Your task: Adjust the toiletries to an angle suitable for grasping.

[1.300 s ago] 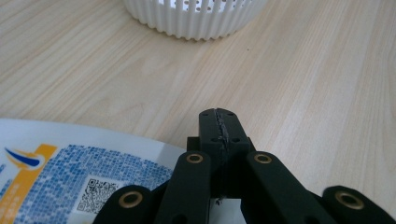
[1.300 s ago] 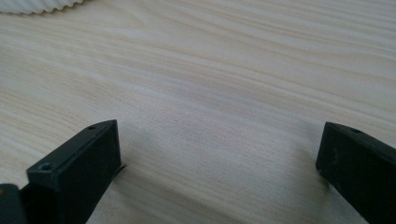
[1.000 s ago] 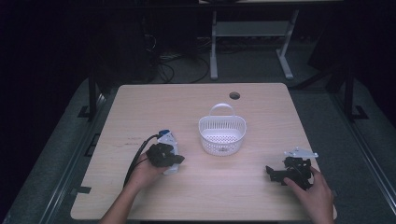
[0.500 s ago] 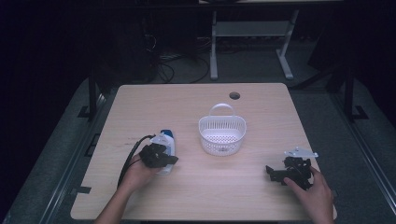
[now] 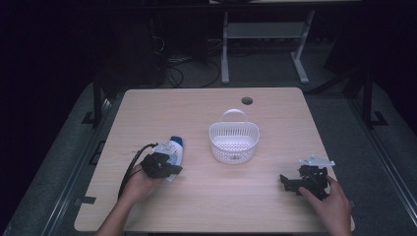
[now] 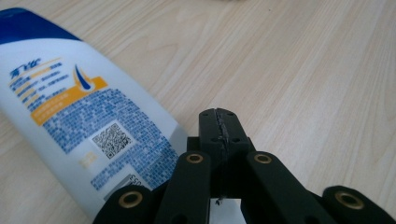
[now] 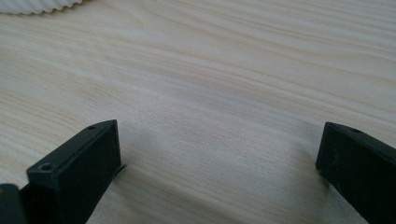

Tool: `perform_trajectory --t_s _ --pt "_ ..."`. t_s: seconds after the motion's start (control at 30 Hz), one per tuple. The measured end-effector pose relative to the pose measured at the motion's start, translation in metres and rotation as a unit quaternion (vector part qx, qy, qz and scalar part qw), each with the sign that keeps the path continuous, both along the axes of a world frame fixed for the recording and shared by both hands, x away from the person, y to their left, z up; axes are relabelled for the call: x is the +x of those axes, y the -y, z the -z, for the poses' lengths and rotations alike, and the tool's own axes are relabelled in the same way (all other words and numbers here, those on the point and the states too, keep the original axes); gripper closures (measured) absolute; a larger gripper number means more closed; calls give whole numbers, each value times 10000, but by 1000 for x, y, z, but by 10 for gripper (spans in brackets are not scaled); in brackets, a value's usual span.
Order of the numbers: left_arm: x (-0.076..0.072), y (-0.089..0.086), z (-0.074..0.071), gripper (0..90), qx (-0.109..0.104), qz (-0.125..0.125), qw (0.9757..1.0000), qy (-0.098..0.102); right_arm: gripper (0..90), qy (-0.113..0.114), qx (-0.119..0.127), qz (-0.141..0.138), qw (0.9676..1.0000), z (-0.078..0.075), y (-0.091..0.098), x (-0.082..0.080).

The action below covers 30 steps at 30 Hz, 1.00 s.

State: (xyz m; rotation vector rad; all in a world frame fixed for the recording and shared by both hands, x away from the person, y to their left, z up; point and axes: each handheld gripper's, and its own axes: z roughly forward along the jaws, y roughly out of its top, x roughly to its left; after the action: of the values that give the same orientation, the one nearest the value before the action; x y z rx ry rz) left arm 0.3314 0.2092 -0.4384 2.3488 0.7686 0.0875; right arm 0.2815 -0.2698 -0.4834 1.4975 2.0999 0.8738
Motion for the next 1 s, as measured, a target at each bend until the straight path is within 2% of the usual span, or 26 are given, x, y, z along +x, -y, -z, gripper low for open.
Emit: perform_trajectory --t_s 0.5,1.0 --pt "-5 -26 4 900 124 -235 9996 -40 0 -3 1 3 10000 0 0 0" --pt "-10 -46 -1 900 130 -512 9985 130 0 0 1 2 10000 0 0 0"
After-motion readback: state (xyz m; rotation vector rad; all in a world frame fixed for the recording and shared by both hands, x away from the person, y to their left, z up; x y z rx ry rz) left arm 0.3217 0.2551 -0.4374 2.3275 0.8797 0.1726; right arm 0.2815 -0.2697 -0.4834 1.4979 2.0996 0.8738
